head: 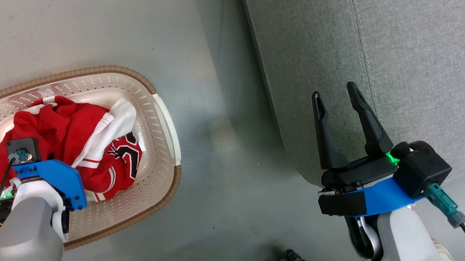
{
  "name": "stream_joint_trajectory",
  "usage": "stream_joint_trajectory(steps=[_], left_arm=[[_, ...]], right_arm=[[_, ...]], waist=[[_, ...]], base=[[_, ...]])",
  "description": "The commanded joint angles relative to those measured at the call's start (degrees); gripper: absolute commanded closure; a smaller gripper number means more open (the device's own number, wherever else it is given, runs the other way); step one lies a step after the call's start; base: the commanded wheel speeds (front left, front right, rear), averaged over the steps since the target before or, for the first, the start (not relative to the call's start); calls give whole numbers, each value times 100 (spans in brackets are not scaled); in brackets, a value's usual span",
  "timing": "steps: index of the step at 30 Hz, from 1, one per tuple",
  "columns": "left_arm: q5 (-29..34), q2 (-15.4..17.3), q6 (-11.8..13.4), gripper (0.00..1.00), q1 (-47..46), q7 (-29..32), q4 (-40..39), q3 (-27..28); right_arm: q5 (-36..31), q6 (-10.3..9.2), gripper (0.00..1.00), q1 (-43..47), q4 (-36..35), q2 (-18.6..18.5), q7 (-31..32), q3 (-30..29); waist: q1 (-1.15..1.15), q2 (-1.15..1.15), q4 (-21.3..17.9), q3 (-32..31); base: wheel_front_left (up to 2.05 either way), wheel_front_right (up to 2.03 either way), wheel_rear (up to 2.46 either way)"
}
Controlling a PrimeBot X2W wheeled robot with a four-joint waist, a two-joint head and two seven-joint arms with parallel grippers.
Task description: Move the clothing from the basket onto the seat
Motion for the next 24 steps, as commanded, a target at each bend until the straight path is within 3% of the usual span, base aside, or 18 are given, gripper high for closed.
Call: stream_joint_trajectory(steps=[1,14,24], left_arm=[[-28,31,-41,100,-128,27,20,-29],[-104,-36,-249,100,-195,-161,164,-169],[-157,-346,-627,100,57,-371,461,-360]], right_arm=[[11,3,0,-96,3,-8,-33,-19],[-81,3,0,-134,79,-8,-34,-53],[-393,3,0,106,308,-10,-34,-179]], waist=[[0,0,14,1],[0,0,130,-141],[0,0,443,-1184]], base=[[0,0,0],[0,0,0],[0,0,0]])
